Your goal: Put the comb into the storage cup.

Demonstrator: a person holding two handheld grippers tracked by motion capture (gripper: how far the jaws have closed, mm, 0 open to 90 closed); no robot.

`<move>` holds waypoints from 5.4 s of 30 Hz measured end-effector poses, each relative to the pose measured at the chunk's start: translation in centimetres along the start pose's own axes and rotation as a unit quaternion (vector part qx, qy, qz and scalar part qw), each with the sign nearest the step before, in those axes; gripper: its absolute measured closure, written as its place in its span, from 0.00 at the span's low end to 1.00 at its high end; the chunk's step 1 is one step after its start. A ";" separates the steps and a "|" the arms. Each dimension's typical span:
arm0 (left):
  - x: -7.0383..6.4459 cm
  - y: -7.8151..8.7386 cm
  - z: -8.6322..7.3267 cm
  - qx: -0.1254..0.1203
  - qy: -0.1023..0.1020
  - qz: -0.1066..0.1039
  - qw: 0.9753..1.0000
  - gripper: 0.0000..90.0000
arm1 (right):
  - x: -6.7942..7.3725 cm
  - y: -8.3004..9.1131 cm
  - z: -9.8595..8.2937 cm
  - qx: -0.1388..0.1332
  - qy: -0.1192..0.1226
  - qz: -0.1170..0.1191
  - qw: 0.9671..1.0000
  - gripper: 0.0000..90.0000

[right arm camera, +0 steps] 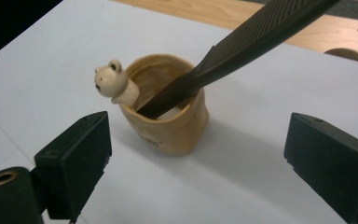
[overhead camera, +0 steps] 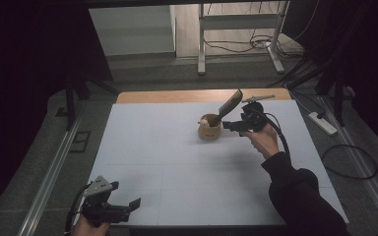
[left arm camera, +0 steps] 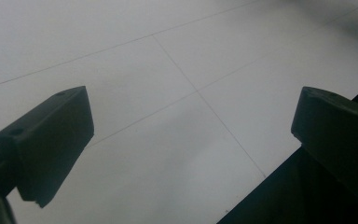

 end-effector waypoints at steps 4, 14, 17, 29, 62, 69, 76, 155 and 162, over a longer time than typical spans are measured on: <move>0.0 0.0 0.0 0.000 0.000 0.000 1.000 0.00 | 0.1 -0.1 -0.5 0.013 0.007 0.002 1.000 0.04; 0.0 0.0 0.0 -0.001 0.001 -0.001 1.000 0.00 | 0.6 0.3 -0.8 0.019 0.015 0.018 1.000 0.00; 0.0 0.0 0.0 -0.001 0.002 -0.002 1.000 0.00 | 0.9 0.5 -0.9 0.019 0.018 0.023 0.999 0.00; 0.1 0.0 0.0 -0.001 0.003 0.001 1.000 0.00 | 1.5 1.3 -1.5 0.020 0.031 0.023 0.999 0.00; 0.1 0.0 0.0 -0.002 0.004 0.000 1.000 0.00 | 3.2 3.2 -4.0 0.037 0.068 0.011 0.997 0.00; 0.1 0.0 0.0 -0.001 0.003 0.001 1.000 0.00 | 3.4 3.9 -4.5 0.036 0.068 0.016 0.997 0.00; 0.1 0.0 0.0 -0.001 0.003 0.002 1.000 0.01 | 3.9 4.5 -4.9 0.032 0.072 0.020 0.997 0.00; 0.2 0.1 0.0 0.000 0.012 0.008 1.000 0.00 | 4.5 12.5 -13.8 0.040 0.051 0.007 0.998 0.00; 0.2 0.1 0.0 0.000 0.013 0.008 1.000 0.00 | 4.4 13.5 -14.8 0.039 0.048 -0.001 0.998 0.00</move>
Point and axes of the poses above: each handheld gripper's, and its own axes: y roughly backward along the jaws, z roughly out of its top, x roughly to its left, the point moved 5 cm from there along -y, roughly forward along the jaws, and after that the axes turned 15 degrees about z, right-handed, at the moved point
